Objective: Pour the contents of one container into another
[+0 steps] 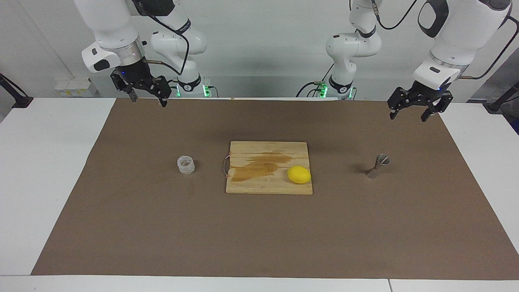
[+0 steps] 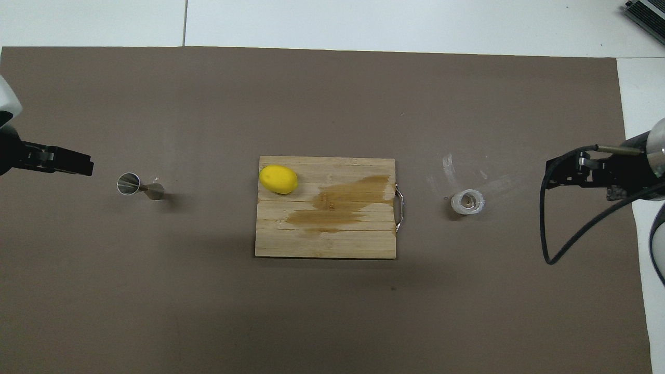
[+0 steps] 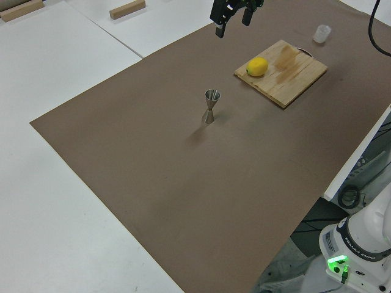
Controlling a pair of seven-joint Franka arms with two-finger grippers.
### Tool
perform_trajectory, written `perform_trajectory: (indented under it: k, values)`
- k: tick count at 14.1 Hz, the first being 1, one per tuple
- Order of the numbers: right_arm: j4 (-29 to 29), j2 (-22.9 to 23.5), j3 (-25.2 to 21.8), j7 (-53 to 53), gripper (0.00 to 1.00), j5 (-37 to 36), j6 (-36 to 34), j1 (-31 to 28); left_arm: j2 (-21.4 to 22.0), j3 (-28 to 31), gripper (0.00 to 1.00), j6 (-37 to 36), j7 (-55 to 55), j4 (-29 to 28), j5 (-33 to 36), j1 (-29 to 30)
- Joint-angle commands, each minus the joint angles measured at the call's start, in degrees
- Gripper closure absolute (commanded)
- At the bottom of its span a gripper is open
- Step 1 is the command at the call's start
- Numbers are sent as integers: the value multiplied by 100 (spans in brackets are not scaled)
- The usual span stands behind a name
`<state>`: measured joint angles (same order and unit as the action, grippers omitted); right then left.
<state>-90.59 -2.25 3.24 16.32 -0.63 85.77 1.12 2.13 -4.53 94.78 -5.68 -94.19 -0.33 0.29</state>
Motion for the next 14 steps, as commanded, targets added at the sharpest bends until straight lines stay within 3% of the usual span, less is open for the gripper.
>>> perform_trajectory:
  k: [1,14]
  values:
    - [59,31,28,-164,0,-34,-69,-68,-81,40,0,14,6,120,-55,-21]
    - [59,31,28,-164,0,-34,-69,-68,-99,57,0,-39,-91,68,-266,-47]
